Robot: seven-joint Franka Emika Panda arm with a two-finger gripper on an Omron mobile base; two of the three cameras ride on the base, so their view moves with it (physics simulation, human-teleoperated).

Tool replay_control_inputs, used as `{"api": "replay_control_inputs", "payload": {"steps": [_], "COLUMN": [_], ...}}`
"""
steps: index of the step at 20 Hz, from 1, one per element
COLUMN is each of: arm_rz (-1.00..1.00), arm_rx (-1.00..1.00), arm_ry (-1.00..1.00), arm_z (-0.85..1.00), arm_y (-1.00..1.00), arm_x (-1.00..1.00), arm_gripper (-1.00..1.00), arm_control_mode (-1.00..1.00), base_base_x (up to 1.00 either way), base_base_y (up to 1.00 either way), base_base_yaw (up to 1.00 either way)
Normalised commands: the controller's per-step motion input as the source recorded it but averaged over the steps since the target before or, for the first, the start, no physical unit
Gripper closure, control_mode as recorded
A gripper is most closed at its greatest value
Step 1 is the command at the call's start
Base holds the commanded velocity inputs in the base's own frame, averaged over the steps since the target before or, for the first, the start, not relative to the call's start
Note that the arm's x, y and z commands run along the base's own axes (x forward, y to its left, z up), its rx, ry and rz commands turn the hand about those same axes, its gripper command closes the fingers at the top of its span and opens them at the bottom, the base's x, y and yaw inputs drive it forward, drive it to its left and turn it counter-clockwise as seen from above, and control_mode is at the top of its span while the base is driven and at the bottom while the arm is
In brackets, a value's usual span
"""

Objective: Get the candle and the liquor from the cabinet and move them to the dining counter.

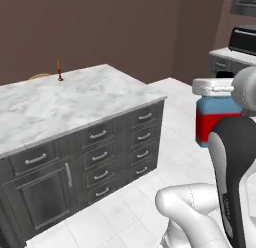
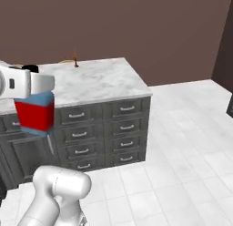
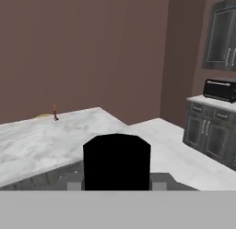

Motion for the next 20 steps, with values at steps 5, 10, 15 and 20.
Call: {"api": "replay_control_inputs", "payload": {"steps": [5,10,15,20], "arm_rz": [0.00,0.00,0.00,0.00], "arm_rx": [0.00,0.00,0.00,0.00], "arm_ry": [0.00,0.00,0.00,0.00], "arm_z": [0.00,0.00,0.00,0.00], "arm_y": [0.00,0.00,0.00,0.00], "arm_x": [0.00,0.00,0.00,0.00], "arm_gripper": [1.00,1.00,1.00,1.00], "arm_control_mode": [1.00,1.00,1.00,1.00], "base_base_x": [1.00,1.00,1.00,1.00], "base_base_y": [-0.41,-0.89,-0.92,-1.00], "base_base_yaw": [-0.21,-0.05,0.01,0.21]}}
